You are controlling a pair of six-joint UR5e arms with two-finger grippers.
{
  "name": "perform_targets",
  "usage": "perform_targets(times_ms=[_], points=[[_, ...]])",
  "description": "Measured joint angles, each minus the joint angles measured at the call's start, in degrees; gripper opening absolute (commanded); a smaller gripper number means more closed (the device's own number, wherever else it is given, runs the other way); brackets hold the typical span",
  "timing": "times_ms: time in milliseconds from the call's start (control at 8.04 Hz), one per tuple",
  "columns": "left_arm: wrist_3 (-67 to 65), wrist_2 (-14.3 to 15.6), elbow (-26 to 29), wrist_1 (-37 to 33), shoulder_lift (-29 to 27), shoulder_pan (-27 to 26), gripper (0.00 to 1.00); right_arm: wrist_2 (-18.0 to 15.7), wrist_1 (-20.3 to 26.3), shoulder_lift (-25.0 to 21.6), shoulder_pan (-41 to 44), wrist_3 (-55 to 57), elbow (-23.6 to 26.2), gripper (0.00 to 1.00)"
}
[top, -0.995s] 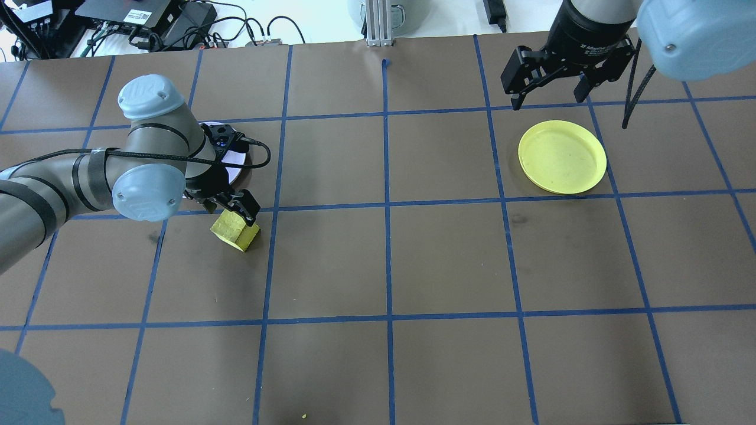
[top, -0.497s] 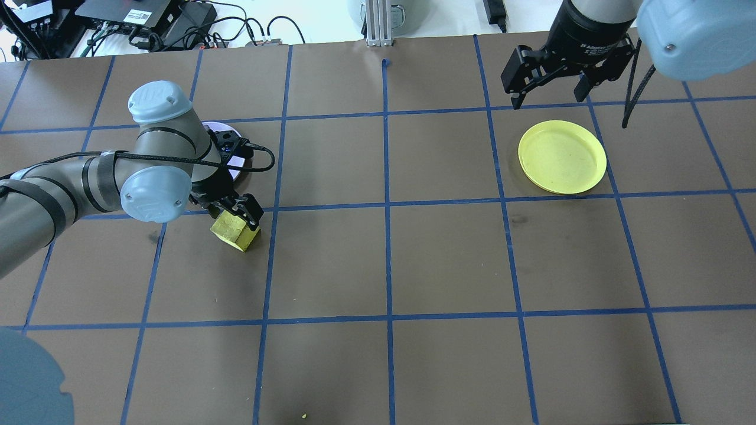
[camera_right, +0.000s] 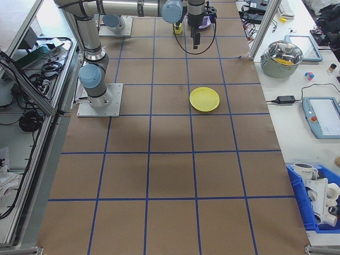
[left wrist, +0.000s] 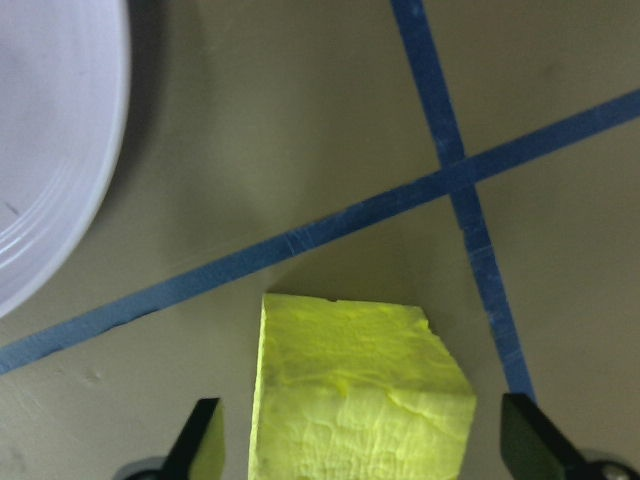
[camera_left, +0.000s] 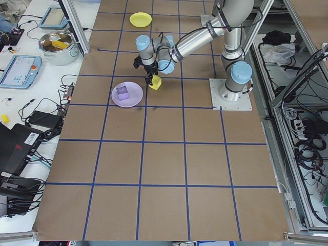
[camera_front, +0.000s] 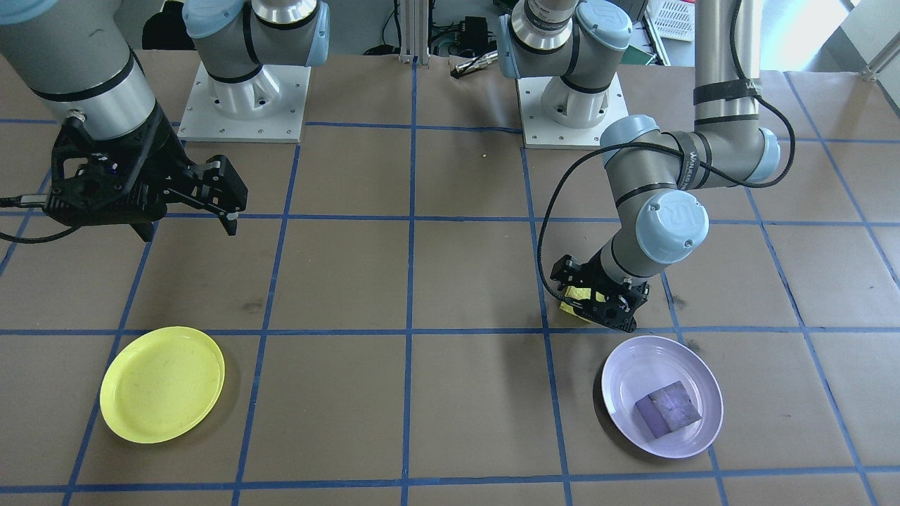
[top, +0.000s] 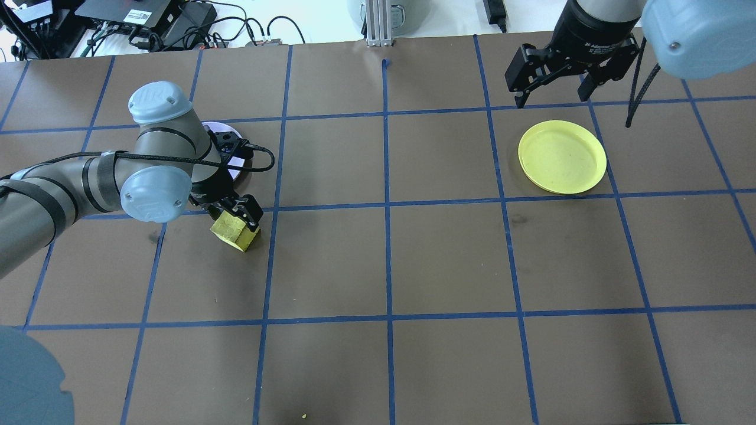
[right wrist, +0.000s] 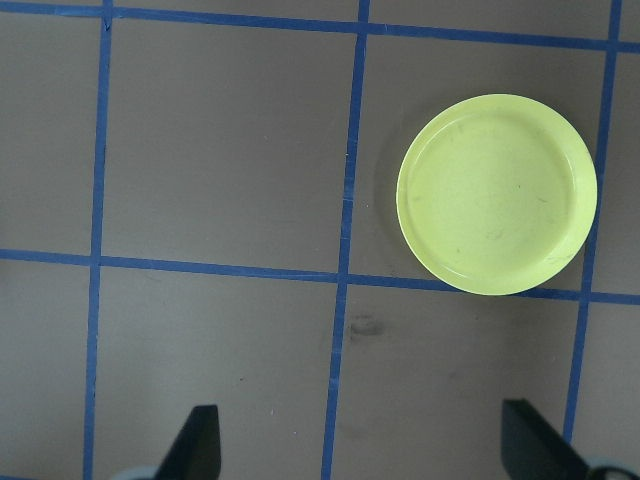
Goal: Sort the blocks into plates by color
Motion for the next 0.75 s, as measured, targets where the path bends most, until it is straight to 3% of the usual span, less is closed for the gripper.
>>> perform_targets(times_ms=[746], points=[[-1.9,-0.5,0.6,-1.8,0.6,-0.5,0.36,0.0,0.0,0.0,-0.1,-0.1,0.0,1.0]])
